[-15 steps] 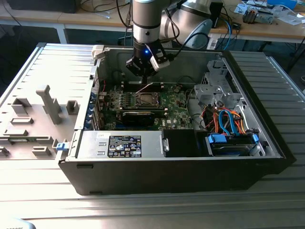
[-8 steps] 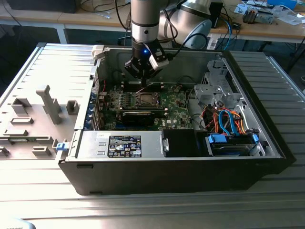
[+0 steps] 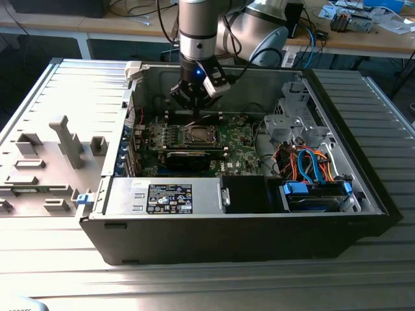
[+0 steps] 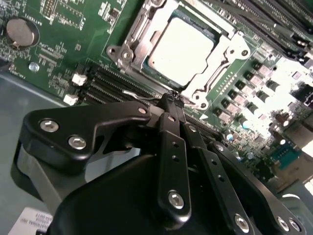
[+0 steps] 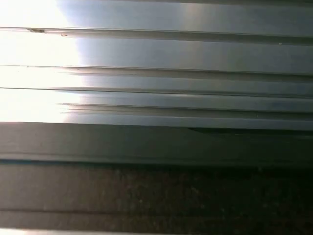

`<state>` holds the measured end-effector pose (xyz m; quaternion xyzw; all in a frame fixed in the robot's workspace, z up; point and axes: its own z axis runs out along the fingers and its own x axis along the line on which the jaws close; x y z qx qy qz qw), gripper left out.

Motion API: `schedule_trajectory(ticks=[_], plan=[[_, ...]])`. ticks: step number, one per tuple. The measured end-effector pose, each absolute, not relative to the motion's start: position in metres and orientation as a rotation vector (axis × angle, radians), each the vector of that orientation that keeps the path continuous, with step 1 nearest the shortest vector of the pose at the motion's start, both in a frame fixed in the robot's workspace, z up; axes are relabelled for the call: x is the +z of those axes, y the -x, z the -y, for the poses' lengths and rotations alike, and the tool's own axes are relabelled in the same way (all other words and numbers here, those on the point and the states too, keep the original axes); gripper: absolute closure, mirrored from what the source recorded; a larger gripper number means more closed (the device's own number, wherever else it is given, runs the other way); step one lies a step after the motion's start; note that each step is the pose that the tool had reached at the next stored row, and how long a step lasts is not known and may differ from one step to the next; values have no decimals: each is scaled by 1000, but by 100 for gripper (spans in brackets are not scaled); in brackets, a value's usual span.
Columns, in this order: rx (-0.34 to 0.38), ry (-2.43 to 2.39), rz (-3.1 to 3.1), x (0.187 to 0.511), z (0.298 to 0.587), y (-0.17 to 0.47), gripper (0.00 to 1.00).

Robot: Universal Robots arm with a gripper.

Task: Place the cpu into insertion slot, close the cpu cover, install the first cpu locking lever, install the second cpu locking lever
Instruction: 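Install the first cpu locking lever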

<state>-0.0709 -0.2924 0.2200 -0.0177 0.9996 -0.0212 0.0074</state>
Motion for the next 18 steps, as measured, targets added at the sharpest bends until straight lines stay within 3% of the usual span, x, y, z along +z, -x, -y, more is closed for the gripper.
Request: schedule_trajectory(ticks=[11,18], plan=[[-164,71,-3123,208,292,58,89],[-171,71,-3118,208,295,55,89]])
